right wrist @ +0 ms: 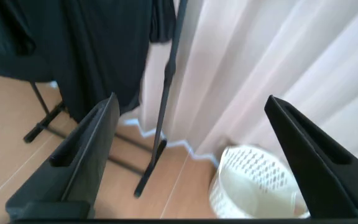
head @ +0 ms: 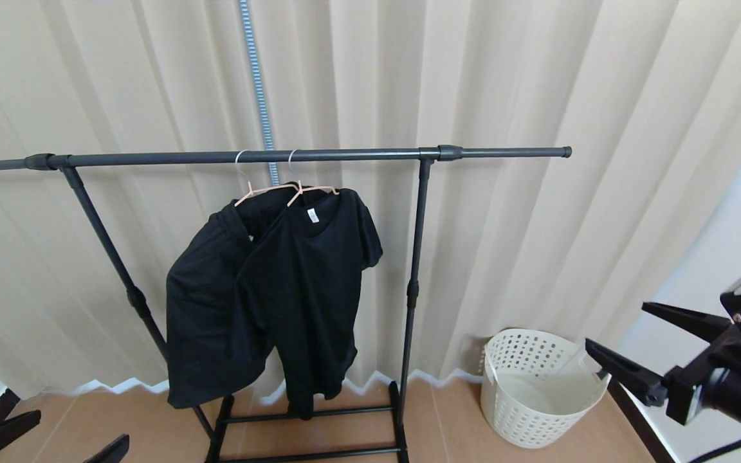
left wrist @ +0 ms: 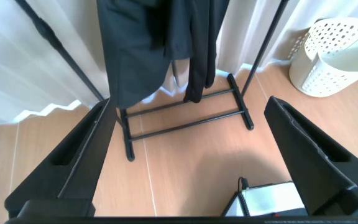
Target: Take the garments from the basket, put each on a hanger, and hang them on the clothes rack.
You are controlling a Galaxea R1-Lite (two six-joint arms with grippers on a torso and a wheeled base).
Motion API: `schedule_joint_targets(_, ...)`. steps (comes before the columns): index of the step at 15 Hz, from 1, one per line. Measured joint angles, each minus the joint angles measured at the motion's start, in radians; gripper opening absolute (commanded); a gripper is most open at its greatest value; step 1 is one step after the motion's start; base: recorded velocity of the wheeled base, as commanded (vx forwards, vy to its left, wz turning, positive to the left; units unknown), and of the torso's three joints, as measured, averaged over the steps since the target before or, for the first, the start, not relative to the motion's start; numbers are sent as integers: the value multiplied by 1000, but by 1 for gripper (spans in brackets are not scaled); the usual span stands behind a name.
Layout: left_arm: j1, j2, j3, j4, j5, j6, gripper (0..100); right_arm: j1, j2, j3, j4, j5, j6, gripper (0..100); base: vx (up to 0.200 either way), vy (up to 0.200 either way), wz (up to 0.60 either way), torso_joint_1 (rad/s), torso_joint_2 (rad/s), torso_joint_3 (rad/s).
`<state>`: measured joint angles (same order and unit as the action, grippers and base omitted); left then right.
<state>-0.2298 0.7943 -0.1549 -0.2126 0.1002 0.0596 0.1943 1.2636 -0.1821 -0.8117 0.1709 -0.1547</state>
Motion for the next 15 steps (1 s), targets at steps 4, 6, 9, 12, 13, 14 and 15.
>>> schedule_joint_targets(4,-1,-94,109,1,0,-26,100,-47,-133,164,44,13,10,100,0,0,0,0,0,0)
schedule_joint_targets(6,-1,-135,138,4,0,-30,100,-51,-247,177,183,36,10,100,0,0,0,0,0,0)
schedule_joint_targets(9,-1,-212,152,79,0,-31,100,-47,-502,180,459,63,7,100,0,0,0,0,0,0)
schedule_joint_targets(12,-3,-287,154,139,-15,-33,100,-44,-759,182,650,50,24,100,0,0,0,0,0,0)
schedule_joint_targets(13,-3,-306,154,154,-16,-38,100,-45,-827,182,679,12,35,100,0,0,0,0,0,0)
schedule_joint_targets(14,-3,-331,154,174,-17,-45,100,-49,-886,182,691,-21,41,100,0,0,0,0,0,0)
schedule_joint_targets(15,-3,-364,154,191,-18,-49,100,-50,-940,182,696,-43,44,100,0,0,0,0,0,0)
